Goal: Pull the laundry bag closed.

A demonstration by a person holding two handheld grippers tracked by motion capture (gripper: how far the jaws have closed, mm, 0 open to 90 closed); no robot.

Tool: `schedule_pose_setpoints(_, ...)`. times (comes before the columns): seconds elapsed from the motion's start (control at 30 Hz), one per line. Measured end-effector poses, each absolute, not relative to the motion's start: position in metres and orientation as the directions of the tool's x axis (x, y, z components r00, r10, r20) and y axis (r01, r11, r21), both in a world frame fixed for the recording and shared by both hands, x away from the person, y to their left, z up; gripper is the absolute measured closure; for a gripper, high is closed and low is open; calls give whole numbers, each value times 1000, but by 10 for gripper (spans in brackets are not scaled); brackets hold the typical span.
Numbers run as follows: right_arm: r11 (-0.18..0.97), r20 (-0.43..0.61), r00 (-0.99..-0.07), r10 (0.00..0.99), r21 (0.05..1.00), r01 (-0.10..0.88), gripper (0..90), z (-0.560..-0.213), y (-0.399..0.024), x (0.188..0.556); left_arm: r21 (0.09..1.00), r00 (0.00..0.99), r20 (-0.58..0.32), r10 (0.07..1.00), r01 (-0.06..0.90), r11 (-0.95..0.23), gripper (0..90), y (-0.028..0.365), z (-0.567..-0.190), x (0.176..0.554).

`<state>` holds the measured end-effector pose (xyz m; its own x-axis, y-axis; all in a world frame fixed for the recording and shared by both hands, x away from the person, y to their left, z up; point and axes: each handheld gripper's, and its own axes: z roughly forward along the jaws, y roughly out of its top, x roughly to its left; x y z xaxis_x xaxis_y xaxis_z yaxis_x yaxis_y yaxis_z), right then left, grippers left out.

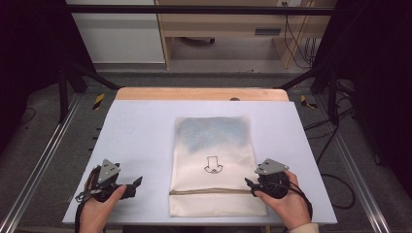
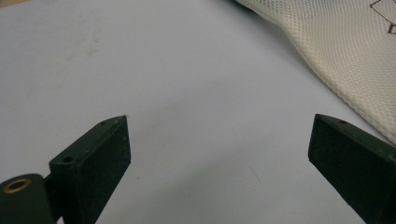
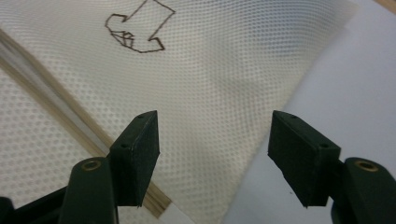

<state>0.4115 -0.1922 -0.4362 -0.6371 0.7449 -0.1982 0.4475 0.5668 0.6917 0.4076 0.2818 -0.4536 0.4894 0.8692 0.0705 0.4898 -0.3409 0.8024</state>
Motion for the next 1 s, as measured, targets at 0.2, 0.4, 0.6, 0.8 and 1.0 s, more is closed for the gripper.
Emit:
schedule_pose_setpoints(0.2, 609, -175, -699, 693, 661, 439, 368, -430, -173, 419, 796, 471, 78, 879, 502, -339, 56, 284, -455, 410)
schedule_pose_setpoints(0.4, 676, -182, -766, 617, 620, 398, 387, -420, -143, 425, 797, 456, 72, 887, 509, -326, 55, 290, -455, 412)
schedule_pose_setpoints(0.6, 751, -173, -848, 500, 575, 325, 445, -412, -104, 429, 799, 446, 66, 892, 513, -316, 54, 292, -455, 414)
schedule_pose_setpoints(0.8, 800, -183, -888, 421, 537, 269, 508, -407, -76, 431, 795, 437, 65, 897, 521, -311, 55, 295, -454, 415)
schedule_pose_setpoints(1.0, 840, -178, -928, 329, 504, 201, 554, -402, -40, 430, 798, 423, 52, 905, 528, -293, 56, 300, -454, 417)
